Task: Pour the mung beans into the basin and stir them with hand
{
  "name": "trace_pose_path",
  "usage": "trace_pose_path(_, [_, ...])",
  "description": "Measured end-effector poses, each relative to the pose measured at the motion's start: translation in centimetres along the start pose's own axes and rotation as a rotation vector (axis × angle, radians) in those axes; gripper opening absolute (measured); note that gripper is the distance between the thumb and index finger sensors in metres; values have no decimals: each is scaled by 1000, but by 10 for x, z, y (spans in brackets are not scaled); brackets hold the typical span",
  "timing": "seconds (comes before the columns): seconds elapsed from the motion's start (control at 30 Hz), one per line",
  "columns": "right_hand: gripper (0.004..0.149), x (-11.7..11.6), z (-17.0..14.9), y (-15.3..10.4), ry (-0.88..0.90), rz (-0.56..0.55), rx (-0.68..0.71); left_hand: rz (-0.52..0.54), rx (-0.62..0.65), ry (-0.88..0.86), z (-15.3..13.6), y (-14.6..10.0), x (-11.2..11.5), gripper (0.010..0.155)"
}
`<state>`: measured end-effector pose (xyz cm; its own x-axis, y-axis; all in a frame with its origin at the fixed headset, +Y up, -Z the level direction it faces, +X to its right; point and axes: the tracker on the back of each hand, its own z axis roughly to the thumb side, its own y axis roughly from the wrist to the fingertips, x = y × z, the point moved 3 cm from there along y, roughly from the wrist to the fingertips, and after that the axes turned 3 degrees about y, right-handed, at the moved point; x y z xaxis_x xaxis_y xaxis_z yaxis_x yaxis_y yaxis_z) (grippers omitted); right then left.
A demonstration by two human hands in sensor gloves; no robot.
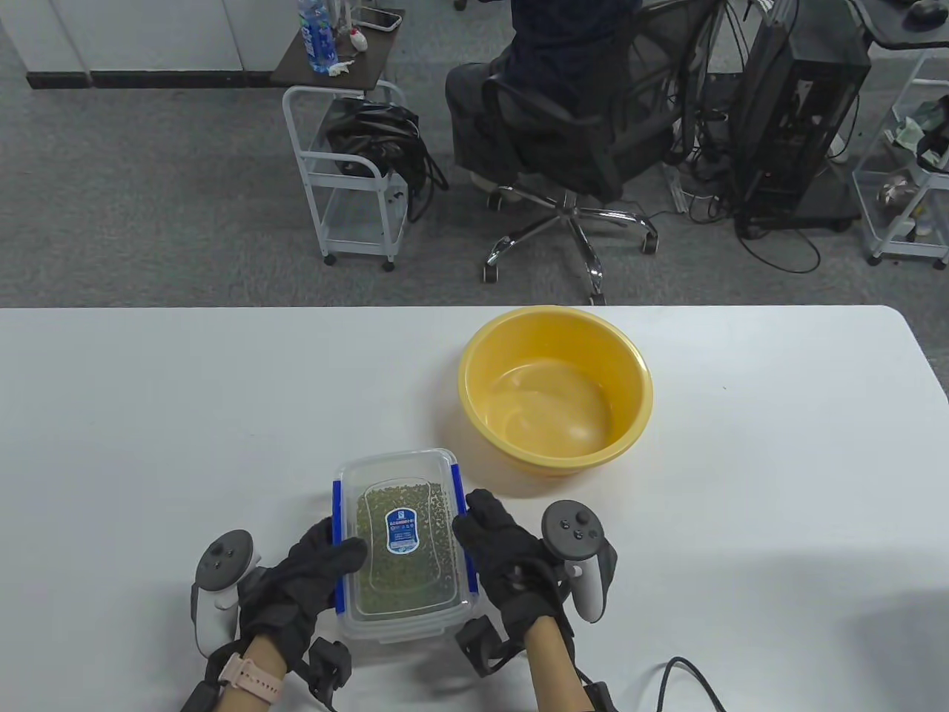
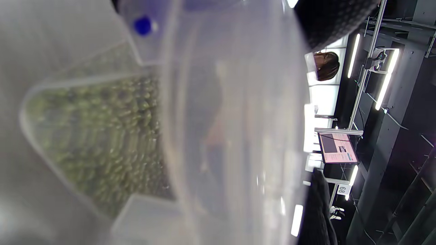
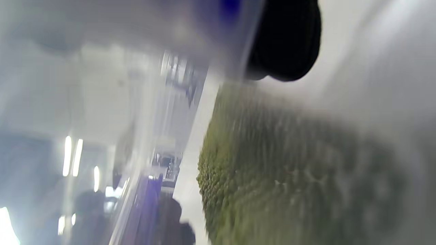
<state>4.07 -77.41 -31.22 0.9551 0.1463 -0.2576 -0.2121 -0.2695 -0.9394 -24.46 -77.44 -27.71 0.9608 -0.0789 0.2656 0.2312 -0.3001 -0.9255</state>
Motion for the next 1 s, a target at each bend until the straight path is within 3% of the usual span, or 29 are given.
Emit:
trace_pose_path(0.17, [53,1,12,-6,-85,-153,45,-6,36,-5,3,-6,-2,85])
trace_pose_path(0.23, [52,2,12,-6,-33,-122,40,0,56,9,7,-7,-2,86])
trace_pose_path(0.27, [52,13,4,-3,6,-113,13,10,44,11,7,-9,-4,86])
trace_pose_path(0.3, [50,13,-8,-2,105,-77,-69,-5,62,-27,4,-9,-7,86])
trace_pose_path(0.33, [49,11,-14,1,291,16,2,-78,110,-145,7,-8,-4,86])
trace_pose_path(0.37, [49,7,-15,5,468,90,2,-100,89,-159,8,-9,-2,86])
trace_pose_path(0.4, [49,6,-16,3,540,79,-49,-71,56,-108,7,-11,0,86])
trace_pose_path(0.47, [52,11,-16,5,349,12,-57,-13,88,-82,8,-10,-2,86])
trace_pose_path(0.57, [60,5,-17,7,55,0,-38,-37,75,-102,8,-9,0,86])
trace_pose_path(0.67, [60,-10,-24,8,179,89,-104,-26,65,-98,6,-12,-4,86])
trace_pose_path(0.73, [59,-21,-33,11,372,235,-157,-35,66,-118,5,-13,-7,85])
trace_pose_path(1.0, [56,-23,-33,13,367,227,-120,-80,128,-273,11,-14,-14,73])
